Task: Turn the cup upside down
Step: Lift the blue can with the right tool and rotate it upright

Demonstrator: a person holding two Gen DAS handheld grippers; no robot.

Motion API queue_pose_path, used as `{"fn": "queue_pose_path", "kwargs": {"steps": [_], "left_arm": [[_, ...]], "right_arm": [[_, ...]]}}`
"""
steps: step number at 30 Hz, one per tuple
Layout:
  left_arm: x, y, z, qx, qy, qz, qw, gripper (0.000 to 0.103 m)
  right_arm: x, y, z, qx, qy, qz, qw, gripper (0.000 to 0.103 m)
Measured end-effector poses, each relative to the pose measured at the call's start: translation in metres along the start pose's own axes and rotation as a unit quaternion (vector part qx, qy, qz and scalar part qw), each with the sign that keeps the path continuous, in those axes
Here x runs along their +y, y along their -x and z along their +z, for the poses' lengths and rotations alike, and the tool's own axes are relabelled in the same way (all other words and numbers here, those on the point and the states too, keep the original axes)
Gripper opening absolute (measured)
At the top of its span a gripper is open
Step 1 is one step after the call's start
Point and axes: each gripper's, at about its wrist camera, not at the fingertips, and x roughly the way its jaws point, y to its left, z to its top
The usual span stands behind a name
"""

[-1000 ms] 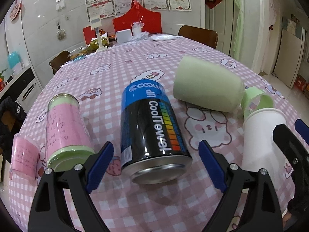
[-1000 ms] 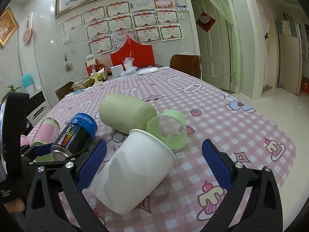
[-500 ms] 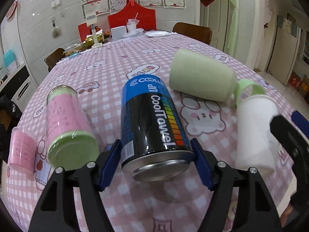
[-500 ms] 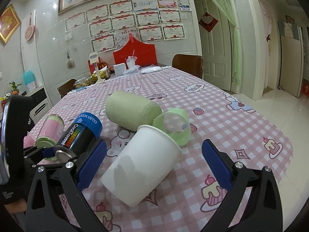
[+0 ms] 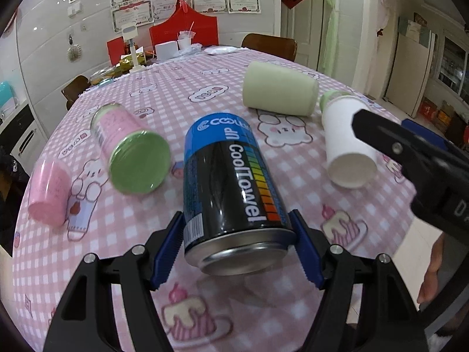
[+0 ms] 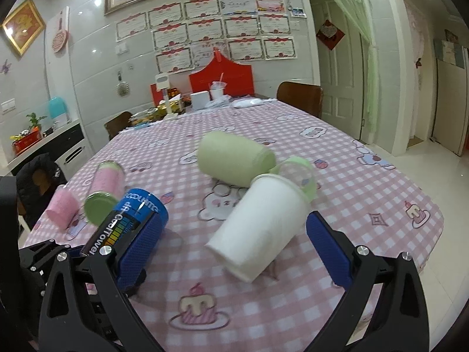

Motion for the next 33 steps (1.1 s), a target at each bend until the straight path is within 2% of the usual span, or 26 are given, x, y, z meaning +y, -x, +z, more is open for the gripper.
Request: {"fn": "queue_pose_path", "kwargs": {"steps": [5,18,21,28,33], "left_arm": [[0.008,0.013,-0.013,-0.005,0.007,-0.016,0.9998,0.071],[0.021,0.024,-0.020,-0.018,0.032,-0.049,0.9981,0.071],[0.025,0.034,-0.022,-0.032,0.037,-0.053,0.9974,0.077],[0.048,0.061,-0.026,-0.065,0.059,-0.040,0.9953,0.077],[0.072,0.070,-0.033,-0.081,0.091,-0.040,0.9918,0.077]], "right_arm": [[0.015,0.003,-0.003,0.011,0.009,0.009,1.000,0.095],[0.031,0.006,-0.004,0.030,0.003,0.027,0.999,0.095],[0.033,0.006,0.001,0.039,-0.007,0.041,0.998,0.095],[0.047,-0.002,0.007,0.074,-0.029,0.086,0.993,0.095],[0.059,-0.015,0.009,0.117,-0.052,0.128,0.984,0.095]]}}
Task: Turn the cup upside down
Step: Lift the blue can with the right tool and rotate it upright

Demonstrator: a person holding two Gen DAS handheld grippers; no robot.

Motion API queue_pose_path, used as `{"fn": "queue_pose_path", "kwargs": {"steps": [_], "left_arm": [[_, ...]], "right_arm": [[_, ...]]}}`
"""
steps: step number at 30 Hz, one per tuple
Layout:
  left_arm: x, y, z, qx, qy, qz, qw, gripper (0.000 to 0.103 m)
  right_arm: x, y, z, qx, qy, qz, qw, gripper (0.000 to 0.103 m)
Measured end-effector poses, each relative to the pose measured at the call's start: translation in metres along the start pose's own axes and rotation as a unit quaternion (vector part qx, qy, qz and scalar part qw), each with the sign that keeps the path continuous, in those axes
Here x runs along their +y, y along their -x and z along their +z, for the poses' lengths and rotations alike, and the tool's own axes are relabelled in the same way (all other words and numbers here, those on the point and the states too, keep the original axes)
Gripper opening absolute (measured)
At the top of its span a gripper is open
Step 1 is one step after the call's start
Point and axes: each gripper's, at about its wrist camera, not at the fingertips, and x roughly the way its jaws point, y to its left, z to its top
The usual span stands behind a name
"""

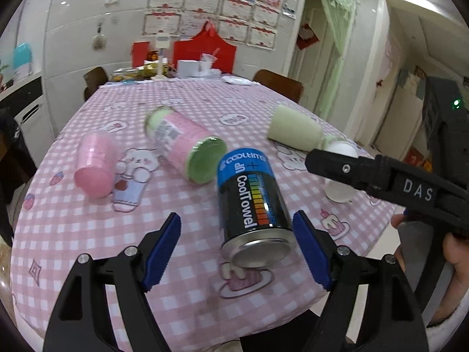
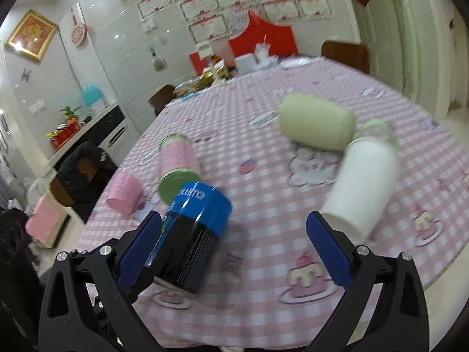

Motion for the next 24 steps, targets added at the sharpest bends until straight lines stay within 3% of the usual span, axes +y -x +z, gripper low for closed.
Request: {"fn": "queue_pose_path", "kwargs": {"steps": [5,8,15,21,24], "left_arm": [[0.022,0.013,0.001,-0.023,0.033,0.011,0.9991,0.077],[0.035,0.015,0.003,-0.029,0.047,0.055,0.9969,0.077],[0.055,0.009,0.008,-0.025,0.055,0.087,0.9944,0.077],[0.066,-0.006,0.014,-0.014,0.053,0.084,0.9950,0.077],[0.068,-0.013,0.017,-0.009,0.054,0.071,0.9960,0.077]], "right_arm": [[0.005,-0.016,0.005,0.032,-0.024,0.022,0.999,0.095],[0.011,-0.026,0.007,0.043,-0.030,0.026,0.998,0.095],[0.017,-0.060,0.009,0.082,-0.055,0.048,0.994,0.095],[0.012,-0.078,0.013,0.108,-0.080,0.064,0.989,0.094],[0.009,-0.084,0.014,0.118,-0.091,0.071,0.986,0.087]]}}
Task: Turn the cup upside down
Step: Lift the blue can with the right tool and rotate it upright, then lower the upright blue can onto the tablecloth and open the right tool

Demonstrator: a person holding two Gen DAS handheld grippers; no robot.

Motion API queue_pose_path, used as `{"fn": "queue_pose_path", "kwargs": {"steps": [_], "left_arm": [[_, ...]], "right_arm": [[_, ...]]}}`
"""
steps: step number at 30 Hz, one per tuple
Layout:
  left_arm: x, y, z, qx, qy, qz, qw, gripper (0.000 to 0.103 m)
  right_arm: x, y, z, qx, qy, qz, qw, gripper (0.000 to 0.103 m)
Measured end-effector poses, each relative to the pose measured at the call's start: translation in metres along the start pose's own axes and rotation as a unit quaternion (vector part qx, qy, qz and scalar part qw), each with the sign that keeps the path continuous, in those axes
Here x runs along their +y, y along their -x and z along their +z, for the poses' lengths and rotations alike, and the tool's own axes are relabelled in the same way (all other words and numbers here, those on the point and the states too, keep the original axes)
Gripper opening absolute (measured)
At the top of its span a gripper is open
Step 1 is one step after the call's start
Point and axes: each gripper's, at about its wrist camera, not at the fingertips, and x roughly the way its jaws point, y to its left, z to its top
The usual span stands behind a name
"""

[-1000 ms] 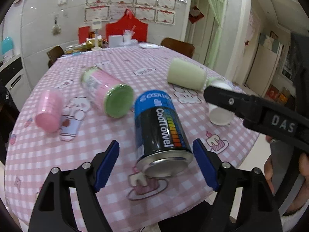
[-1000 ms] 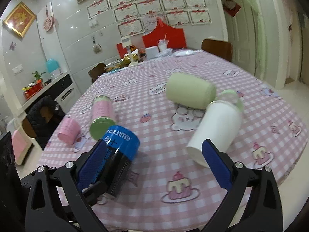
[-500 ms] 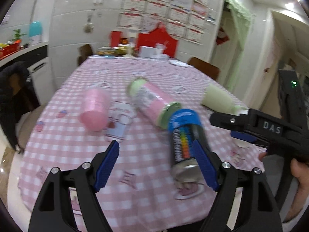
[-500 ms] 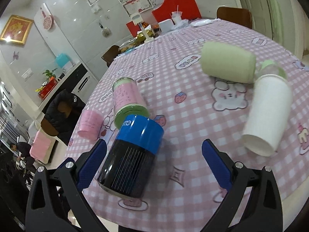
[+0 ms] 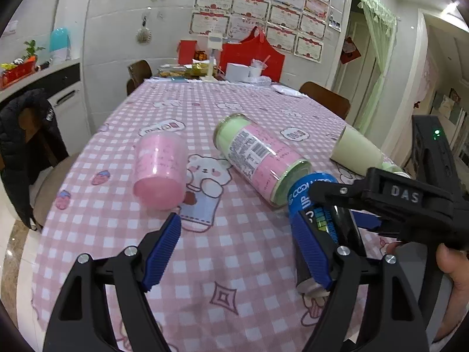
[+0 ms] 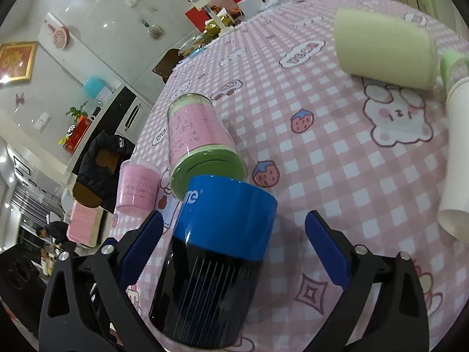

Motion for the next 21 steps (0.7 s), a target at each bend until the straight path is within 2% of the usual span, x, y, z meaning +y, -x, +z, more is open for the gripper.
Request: {"fn": "queue_pose_path", "kwargs": {"steps": [1,5,10,21], "left_arm": [[0.000,-0.003,0.000,0.001,0.000,-0.003,1.0000,0.077],[-0.006,-0.010,0.001,0.006,-0.004,-0.013,0.9999,0.077],[-0.016,-0.015,0.001,0.009,-0.011,-0.031,0.9994,0.077],[-0.043,-0.023,-0.001,0.018,-0.016,-0.062,0.9978,0.077]], "right_arm": [[-0.001,-0.001,0.001,0.003,-0.002,0.001,1.000,0.082],[-0.001,-0.006,0.003,0.019,-0.002,0.026,0.999,0.073],[-0.003,-0.002,0.003,0.012,0.009,0.018,1.000,0.072],[-0.013,0.039,0.001,-0.063,0.067,-0.051,0.994,0.072]]}}
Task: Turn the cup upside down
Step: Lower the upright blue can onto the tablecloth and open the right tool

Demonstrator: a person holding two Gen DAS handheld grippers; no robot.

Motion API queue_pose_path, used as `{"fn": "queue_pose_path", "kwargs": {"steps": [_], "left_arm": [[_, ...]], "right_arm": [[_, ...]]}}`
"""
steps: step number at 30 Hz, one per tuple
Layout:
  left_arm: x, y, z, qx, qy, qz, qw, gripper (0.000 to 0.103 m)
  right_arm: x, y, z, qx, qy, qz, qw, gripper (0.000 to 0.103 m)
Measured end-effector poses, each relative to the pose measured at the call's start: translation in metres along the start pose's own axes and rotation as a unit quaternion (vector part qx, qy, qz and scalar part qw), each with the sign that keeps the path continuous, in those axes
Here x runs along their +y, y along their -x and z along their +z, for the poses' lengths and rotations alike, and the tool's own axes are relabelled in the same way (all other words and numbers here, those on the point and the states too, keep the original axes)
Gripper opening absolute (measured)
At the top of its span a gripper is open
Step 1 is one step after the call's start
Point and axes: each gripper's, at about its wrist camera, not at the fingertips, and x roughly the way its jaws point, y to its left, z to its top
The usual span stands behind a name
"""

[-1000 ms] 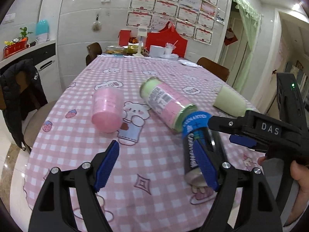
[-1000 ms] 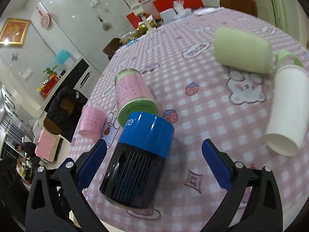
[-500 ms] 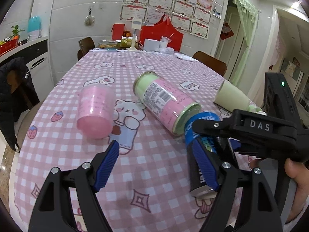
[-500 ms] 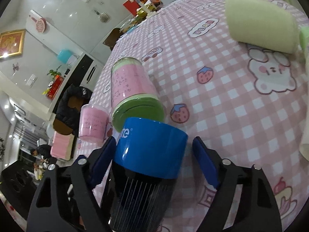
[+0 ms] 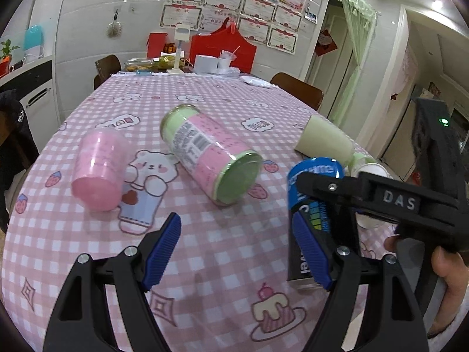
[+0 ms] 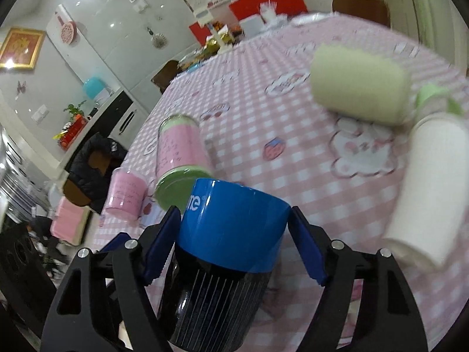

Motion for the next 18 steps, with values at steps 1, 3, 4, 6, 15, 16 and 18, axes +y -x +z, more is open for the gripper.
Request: {"fn": "queue_pose_path", "kwargs": {"steps": [1,3,4,6,15,16,18], "left_arm": [[-0.002,-0.001,0.000,0.001,0.002,-0.001,1.0000,0.077],[-0.004,-0.003,0.002,0.002,0.004,-0.002,1.0000,0.077],[-0.006,-0.004,0.002,0.003,0.004,-0.001,1.0000,0.077],[-0.009,-0.005,0.002,0.003,0.005,-0.001,1.0000,0.077],[-0.018,-0.007,-0.001,0.006,0.005,-0.002,1.0000,0.077],[-0.018,-0.007,-0.001,0.006,0.006,-0.001,1.0000,0.077],[-0.018,-0.006,-0.001,0.003,0.008,-0.001,1.0000,0.077]], "right_arm": [[0.000,0.002,0.000,-0.005,0.005,-0.005,1.000,0.072],[0.000,0.010,0.000,-0.025,0.023,-0.023,0.999,0.072],[0.001,0.013,0.000,-0.034,0.032,-0.031,0.998,0.071],[0.004,0.021,0.000,-0.058,0.054,-0.053,0.995,0.071],[0.014,0.028,-0.003,-0.128,0.135,-0.137,0.973,0.070],[0.014,0.027,-0.003,-0.131,0.139,-0.141,0.971,0.070],[0.014,0.026,-0.004,-0.133,0.145,-0.146,0.970,0.069]]}}
